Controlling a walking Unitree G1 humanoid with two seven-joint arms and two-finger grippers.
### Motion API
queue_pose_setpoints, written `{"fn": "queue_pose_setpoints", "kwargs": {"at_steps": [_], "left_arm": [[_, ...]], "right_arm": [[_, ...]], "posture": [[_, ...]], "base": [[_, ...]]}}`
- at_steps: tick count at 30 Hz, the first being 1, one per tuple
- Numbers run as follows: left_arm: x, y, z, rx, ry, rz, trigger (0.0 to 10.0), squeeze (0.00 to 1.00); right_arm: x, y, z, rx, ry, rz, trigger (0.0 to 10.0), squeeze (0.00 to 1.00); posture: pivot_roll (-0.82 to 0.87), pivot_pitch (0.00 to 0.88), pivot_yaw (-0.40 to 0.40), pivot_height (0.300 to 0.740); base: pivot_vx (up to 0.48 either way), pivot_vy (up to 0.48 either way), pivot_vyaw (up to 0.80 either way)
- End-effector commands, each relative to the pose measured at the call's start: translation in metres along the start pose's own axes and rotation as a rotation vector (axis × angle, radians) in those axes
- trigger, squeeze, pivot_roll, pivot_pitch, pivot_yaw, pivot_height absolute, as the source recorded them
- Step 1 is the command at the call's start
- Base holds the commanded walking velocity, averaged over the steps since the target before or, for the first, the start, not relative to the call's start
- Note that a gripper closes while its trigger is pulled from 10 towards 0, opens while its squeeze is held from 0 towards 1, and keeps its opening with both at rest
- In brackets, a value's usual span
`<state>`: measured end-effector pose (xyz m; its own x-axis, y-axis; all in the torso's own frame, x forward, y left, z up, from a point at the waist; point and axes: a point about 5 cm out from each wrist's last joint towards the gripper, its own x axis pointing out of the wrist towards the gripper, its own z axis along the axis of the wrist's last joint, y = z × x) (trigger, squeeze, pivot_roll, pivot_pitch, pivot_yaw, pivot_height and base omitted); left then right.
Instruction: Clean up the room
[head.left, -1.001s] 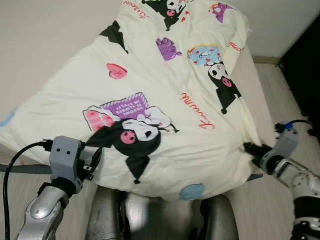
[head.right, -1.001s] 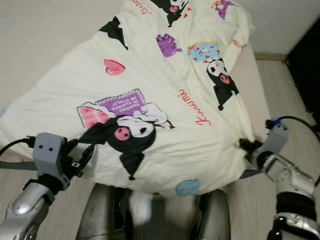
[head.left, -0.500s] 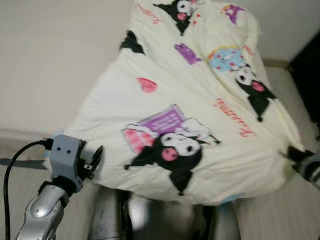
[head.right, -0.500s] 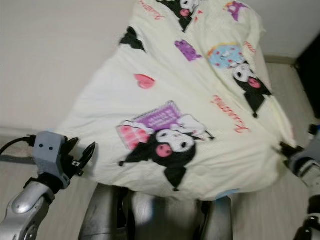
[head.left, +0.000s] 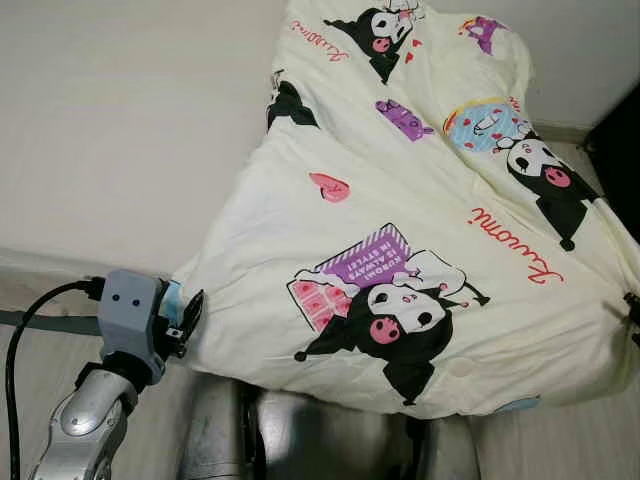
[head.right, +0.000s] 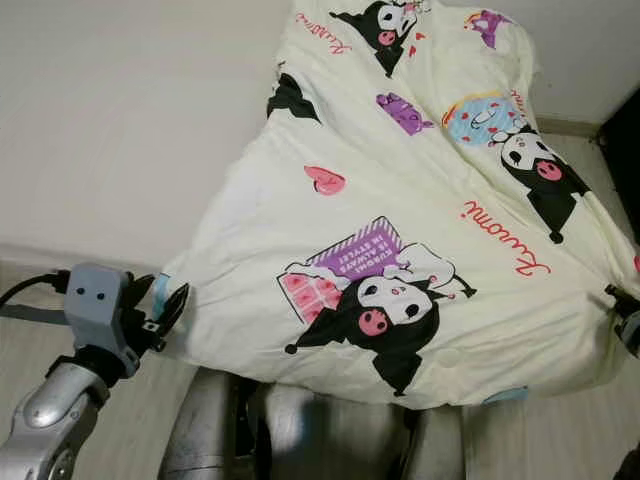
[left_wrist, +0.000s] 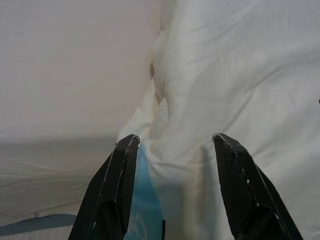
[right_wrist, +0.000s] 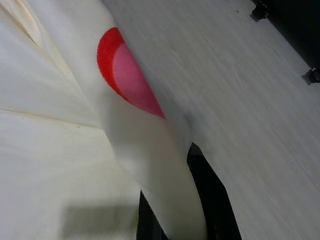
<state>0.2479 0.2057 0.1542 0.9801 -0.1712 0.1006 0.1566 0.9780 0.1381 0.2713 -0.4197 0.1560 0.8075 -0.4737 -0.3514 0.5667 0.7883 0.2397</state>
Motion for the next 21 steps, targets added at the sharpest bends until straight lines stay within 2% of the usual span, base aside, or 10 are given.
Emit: {"fn": "queue_pose_setpoints", "kwargs": {"at_steps": [1,3,4,12,13,16,17,19,20,21], "left_arm": [[-0.004,-0.003,-0.007,-0.006,0.025,-0.005,10.0,0.00],[-0.004,-0.003,-0.007,-0.006,0.025,-0.006,10.0,0.00],[-0.004,-0.004,-0.006,-0.006,0.025,-0.007,10.0,0.00],[-0.005,-0.005,-0.007,-0.009,0.027,-0.014,10.0,0.00],[-0.005,-0.005,-0.007,-0.011,0.027,-0.014,10.0,0.00],[-0.004,-0.006,-0.006,-0.014,0.026,-0.015,10.0,0.00],[-0.004,-0.006,-0.006,-0.015,0.025,-0.015,10.0,0.00],[-0.004,-0.006,-0.007,-0.017,0.025,-0.015,10.0,0.00],[-0.003,-0.005,-0.007,-0.024,0.025,-0.009,10.0,0.00],[-0.003,-0.005,-0.007,-0.030,0.026,-0.005,10.0,0.00]], "right_arm": [[-0.005,-0.028,-0.006,-0.026,0.014,-0.167,10.0,0.76],[-0.005,-0.028,-0.007,-0.025,0.015,-0.169,10.0,0.76],[-0.005,-0.028,-0.007,-0.020,0.013,-0.168,10.0,1.00],[-0.003,-0.026,0.000,-0.033,-0.022,-0.199,10.0,1.00],[-0.004,-0.027,0.005,-0.030,-0.050,-0.231,10.0,0.00],[-0.005,-0.030,0.014,-0.019,-0.109,-0.287,10.0,0.00],[-0.007,-0.028,0.024,-0.001,-0.176,-0.302,10.0,0.00],[-0.008,-0.027,0.030,0.013,-0.224,-0.314,10.0,0.00],[-0.011,-0.007,0.052,-0.020,-0.395,-0.211,10.0,0.00],[-0.013,0.007,0.060,-0.037,-0.460,-0.132,10.0,0.00]], "posture": [[0.18,0.310,-0.069,0.522],[0.18,0.310,-0.069,0.522],[0.19,0.310,-0.069,0.522],[0.19,0.312,-0.067,0.522],[0.18,0.312,-0.068,0.522],[0.18,0.312,-0.068,0.522],[0.19,0.312,-0.067,0.522],[0.19,0.312,-0.067,0.522],[0.19,0.312,-0.064,0.522],[0.18,0.313,-0.062,0.522]], "base": [[0.000,0.000,0.00],[0.000,0.000,0.00],[0.000,0.000,0.00],[0.000,0.000,0.00],[0.000,0.000,0.00],[0.000,0.000,0.00],[0.000,0.000,0.00],[0.000,0.000,0.00],[0.000,0.000,0.00],[0.000,0.000,0.00]]}}
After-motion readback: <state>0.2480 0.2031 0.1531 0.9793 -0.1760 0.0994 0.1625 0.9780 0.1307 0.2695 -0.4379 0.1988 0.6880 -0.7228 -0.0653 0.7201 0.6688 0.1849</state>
